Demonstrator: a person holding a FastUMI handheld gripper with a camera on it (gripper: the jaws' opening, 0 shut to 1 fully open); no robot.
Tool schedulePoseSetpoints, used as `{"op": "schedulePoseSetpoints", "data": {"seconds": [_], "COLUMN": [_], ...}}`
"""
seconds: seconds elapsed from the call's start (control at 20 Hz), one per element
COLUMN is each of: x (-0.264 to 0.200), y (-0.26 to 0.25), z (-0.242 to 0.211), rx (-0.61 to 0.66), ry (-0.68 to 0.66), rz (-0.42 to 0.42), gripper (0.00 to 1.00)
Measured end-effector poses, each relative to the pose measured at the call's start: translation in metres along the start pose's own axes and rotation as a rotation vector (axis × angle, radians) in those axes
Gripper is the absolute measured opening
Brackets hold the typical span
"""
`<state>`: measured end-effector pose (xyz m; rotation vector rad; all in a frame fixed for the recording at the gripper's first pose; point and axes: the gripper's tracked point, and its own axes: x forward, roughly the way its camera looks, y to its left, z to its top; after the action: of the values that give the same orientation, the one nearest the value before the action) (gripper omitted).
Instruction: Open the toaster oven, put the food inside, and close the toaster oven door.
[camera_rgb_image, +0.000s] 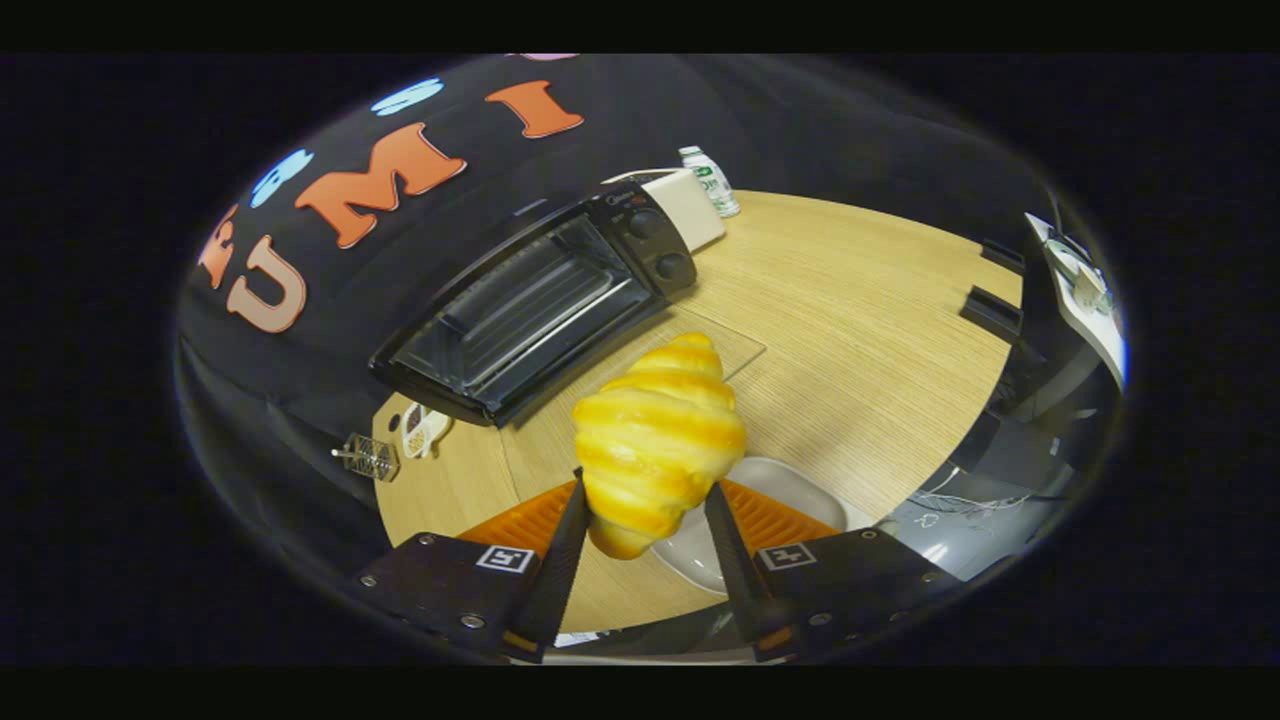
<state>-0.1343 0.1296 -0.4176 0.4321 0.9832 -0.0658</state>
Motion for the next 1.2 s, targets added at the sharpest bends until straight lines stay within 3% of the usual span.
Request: {"op": "schedulePoseSetpoints", "data": {"seconds": [0.6, 1.2], "x": [0.07, 0.139], "y": [0.096, 0.146], "z": [0.063, 0.088], "rx": [0.06, 0.177], "ry": [-0.014, -0.039], "rz": [0.317, 0.422], "gripper": [0.66, 0.66]}}
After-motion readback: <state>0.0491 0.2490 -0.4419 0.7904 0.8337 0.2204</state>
